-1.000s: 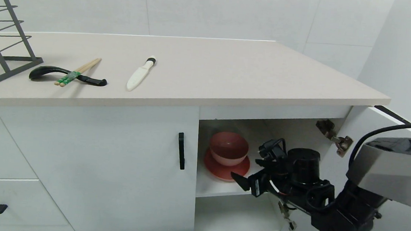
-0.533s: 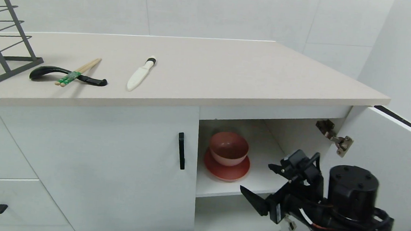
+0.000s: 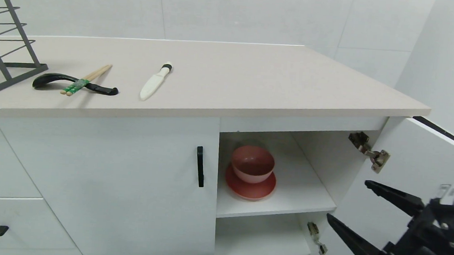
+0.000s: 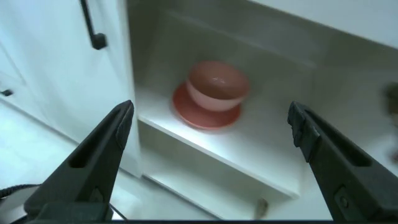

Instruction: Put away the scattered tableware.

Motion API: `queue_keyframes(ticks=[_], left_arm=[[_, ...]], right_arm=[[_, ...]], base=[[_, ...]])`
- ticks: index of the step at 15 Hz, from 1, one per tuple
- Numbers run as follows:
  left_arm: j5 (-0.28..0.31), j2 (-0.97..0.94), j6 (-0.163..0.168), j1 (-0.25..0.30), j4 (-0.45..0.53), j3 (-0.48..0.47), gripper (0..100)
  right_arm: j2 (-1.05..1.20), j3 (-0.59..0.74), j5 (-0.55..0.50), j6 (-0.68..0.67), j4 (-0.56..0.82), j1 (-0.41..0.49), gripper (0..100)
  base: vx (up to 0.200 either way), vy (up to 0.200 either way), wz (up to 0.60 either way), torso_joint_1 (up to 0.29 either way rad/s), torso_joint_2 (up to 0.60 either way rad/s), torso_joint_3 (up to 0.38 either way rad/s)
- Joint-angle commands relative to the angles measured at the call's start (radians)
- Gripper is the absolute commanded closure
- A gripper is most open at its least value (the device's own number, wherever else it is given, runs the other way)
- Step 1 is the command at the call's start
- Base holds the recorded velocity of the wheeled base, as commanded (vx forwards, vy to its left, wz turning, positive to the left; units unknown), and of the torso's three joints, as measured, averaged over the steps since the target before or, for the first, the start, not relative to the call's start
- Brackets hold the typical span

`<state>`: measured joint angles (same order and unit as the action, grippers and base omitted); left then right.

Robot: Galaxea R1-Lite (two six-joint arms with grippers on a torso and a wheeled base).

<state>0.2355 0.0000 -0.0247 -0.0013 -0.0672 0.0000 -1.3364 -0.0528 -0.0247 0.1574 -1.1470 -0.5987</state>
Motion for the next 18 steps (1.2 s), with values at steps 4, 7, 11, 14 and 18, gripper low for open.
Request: queue_keyframes(ticks=[4,7,11,14,18], left_arm=[[-0.001,0.000,0.000,0.000,0.000,0.000,0],[0.001,0.000,0.028,0.000,0.000,0.000,0],[-0.001,0.000,0.051,0.000,0.000,0.000,0],[-0.002,0.000,0.048,0.000,0.000,0.000,0],[-0.004,0.000,0.049,0.000,0.000,0.000,0]], right_arm=[[0.477,0.051,0.000,0.005,0.366,0.131,0],[0.649,0.050,0.031,0.002,0.480,0.235,0],[0.884,0.040,0.158,0.002,0.718,0.387,0],[1.050,0.016,0.161,-0.003,0.886,0.404,0],[1.200,0.050,0.160,-0.022,0.994,0.471,0]], base=[[0.000,0.000,0.00,0.000,0.00,0.000],[0.000,0.000,0.00,0.000,0.00,0.000],[-0.200,0.000,0.00,0.005,0.00,0.002],[-0.200,0.000,0.00,-0.002,0.00,-0.001],[-0.200,0.000,0.00,0.002,0.00,-0.001]])
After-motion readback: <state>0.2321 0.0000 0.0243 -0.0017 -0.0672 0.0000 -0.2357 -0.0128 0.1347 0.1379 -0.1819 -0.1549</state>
